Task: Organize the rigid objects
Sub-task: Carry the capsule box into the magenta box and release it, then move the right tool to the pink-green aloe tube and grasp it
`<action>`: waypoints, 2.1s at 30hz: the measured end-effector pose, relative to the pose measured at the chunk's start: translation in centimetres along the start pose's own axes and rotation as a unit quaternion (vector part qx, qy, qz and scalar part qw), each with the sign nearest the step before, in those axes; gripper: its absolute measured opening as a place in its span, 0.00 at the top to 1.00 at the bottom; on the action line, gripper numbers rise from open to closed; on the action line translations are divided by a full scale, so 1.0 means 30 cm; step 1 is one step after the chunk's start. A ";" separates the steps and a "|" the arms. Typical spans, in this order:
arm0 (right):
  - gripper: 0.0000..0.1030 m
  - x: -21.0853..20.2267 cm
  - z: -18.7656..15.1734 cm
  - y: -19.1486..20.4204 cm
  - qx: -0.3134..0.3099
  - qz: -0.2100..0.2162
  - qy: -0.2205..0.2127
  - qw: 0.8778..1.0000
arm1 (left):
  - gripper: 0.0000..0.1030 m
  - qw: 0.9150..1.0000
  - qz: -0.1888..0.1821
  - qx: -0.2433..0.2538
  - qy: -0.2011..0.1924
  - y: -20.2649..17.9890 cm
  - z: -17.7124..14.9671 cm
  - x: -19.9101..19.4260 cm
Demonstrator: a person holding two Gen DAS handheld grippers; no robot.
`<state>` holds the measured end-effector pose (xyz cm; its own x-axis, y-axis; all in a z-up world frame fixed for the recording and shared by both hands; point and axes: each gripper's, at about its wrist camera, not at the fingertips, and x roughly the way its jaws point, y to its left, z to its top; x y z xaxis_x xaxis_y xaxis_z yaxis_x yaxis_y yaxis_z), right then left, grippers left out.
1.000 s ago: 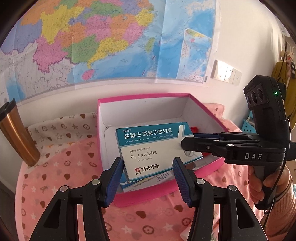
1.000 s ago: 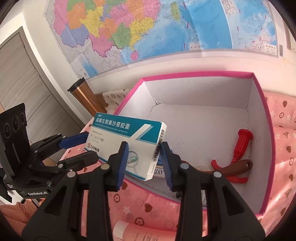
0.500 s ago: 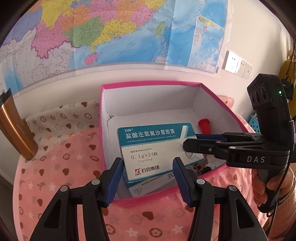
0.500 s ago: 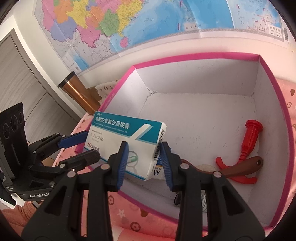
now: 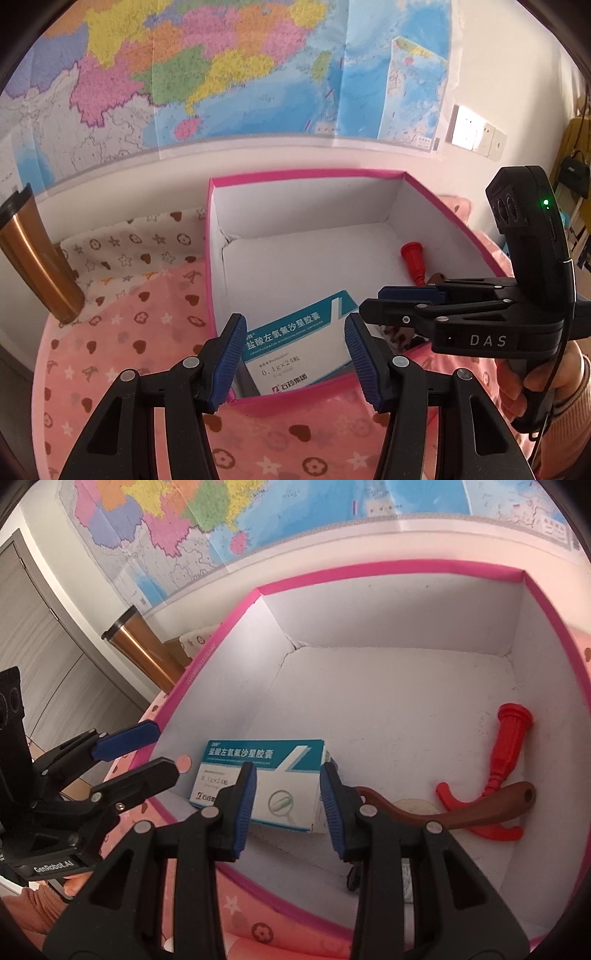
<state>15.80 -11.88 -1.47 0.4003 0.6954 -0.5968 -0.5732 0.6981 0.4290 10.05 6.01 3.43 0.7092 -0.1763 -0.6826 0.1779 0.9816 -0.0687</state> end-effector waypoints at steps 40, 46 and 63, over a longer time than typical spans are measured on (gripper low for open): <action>0.62 -0.269 -0.488 -0.195 0.061 -0.051 -0.018 0.997 | 0.44 0.991 -0.106 -0.009 0.086 -0.225 -0.393 -0.077; 0.62 -0.247 -0.503 -0.214 0.072 -0.050 -0.012 0.996 | 0.44 0.989 -0.113 -0.013 0.097 -0.235 -0.409 -0.073; 0.62 -0.309 -0.574 -0.124 0.060 -0.002 -0.002 0.998 | 0.45 0.988 -0.107 -0.030 0.109 -0.193 -0.457 -0.112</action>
<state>1.91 -23.84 -9.20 0.4056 0.6935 -0.5954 -0.4814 0.7158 0.5058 -2.71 1.91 -3.86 0.4951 -0.3660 -0.7880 0.2627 0.9275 -0.2658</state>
